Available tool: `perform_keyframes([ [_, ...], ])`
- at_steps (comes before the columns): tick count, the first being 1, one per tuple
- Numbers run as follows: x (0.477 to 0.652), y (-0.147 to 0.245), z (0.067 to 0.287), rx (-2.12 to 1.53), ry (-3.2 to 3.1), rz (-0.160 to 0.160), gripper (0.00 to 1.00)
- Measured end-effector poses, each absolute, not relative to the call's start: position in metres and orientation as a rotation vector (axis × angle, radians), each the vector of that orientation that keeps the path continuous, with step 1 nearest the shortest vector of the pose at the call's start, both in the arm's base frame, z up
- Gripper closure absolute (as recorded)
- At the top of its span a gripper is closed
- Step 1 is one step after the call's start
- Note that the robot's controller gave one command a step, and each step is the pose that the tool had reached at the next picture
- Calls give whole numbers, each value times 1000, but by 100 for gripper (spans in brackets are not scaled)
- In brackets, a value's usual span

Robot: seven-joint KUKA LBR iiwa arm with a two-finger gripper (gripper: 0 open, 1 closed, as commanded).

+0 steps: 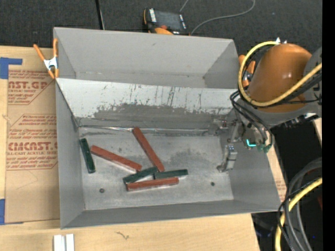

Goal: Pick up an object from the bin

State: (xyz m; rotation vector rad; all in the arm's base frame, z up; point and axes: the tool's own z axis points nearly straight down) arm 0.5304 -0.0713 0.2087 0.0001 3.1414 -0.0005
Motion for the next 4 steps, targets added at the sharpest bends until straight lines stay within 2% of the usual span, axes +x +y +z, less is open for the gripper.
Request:
perform_keyframes([
  [1,500,-29,125,-82,3150,5,0],
  [2,493,16,67,-129,3141,4,0],
  [3,494,13,70,-123,3140,1,100],
  [4,497,31,201,28,3133,3,100],
])
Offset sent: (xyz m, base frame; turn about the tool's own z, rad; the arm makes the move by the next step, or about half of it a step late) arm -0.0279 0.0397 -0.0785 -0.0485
